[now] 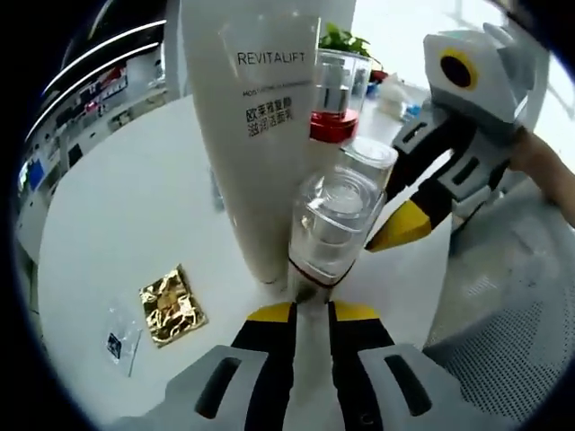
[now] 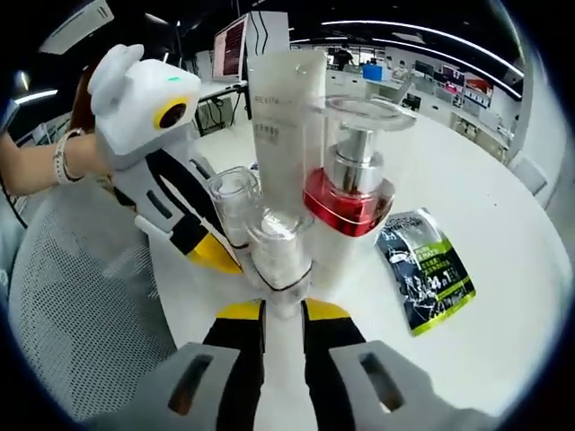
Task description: Arrange the skincare products in the storage area until every visible bottle or jar stands upright without overlapping.
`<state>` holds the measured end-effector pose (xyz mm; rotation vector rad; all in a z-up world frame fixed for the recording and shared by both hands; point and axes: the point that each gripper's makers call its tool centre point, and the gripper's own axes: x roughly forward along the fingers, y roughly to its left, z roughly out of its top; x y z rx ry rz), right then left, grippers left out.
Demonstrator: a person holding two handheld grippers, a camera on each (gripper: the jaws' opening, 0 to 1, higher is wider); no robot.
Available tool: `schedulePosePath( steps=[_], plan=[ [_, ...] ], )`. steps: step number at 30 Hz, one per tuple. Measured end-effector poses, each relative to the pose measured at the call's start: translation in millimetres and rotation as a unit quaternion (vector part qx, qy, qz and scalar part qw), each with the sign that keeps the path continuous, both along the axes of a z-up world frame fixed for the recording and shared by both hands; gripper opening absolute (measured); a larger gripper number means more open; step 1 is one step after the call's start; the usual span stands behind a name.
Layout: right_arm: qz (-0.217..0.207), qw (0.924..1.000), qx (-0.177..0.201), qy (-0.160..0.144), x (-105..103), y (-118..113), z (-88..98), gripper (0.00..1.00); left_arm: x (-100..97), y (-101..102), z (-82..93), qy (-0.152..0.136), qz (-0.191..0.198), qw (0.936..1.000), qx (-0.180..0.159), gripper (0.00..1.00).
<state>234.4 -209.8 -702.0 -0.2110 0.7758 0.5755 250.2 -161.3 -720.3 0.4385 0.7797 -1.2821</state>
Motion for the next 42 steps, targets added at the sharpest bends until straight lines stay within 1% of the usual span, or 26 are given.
schedulePosePath(
  steps=[12,22,34,36,38,42],
  plan=[
    [0.000,1.0000,0.002,0.004,0,1,-4.4,0.13,0.2,-6,0.7,0.011,0.009,0.9999,-0.006,0.08],
    [-0.002,1.0000,-0.002,0.004,0,0,-4.2,0.13,0.4,-6,2.2,0.008,0.015,0.9998,-0.011,0.09],
    [-0.003,1.0000,-0.001,0.000,-3,0,1.2,0.15,-0.1,-3,5.7,0.005,0.015,0.9998,-0.015,0.10],
    [-0.005,1.0000,-0.003,-0.002,-4,-1,3.2,0.16,0.2,-1,9.5,-0.004,0.013,0.9997,-0.018,0.11],
    [-0.007,1.0000,-0.004,-0.005,-5,-2,6.0,0.16,0.5,0,13.3,-0.007,0.014,0.9997,-0.021,0.12],
    [-0.010,0.9998,-0.002,-0.015,-8,-3,14.5,0.18,3.0,3,24.8,-0.021,0.015,0.9992,-0.030,0.14]
  ],
)
